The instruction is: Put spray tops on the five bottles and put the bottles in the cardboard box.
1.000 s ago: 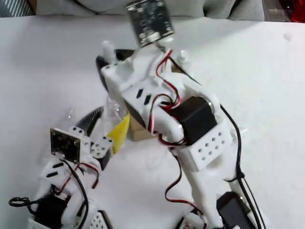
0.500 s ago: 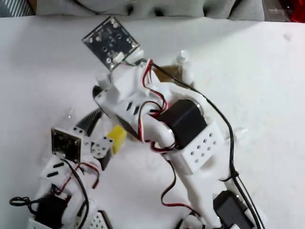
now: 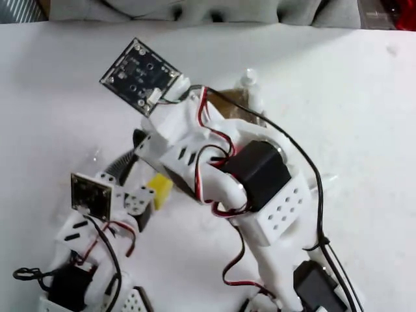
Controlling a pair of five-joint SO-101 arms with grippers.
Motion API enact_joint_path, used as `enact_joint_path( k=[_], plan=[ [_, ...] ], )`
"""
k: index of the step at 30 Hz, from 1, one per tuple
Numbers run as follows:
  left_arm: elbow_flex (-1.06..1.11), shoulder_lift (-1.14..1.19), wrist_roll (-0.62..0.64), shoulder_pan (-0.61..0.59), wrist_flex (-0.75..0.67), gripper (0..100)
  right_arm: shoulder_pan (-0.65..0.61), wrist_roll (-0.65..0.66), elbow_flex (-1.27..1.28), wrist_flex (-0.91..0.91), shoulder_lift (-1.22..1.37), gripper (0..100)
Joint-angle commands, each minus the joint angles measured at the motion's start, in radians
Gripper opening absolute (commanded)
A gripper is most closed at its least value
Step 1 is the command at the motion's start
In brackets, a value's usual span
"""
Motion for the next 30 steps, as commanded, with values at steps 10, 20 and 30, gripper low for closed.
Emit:
enact_joint_path(
  k=[10,20,30],
  plan=[
    [-0.015,-0.012,-0.011,-0.010,-0.031,5,0.048,-0.110,-0.049,-0.093,0.031,1.6],
    [-0.015,-0.012,-0.011,-0.010,-0.034,5,0.047,-0.107,-0.049,-0.077,0.082,1.6],
    [-0.015,-0.012,-0.011,-0.010,-0.034,5,0.019,-0.026,-0.049,0.051,0.090,1.8]
  ],
)
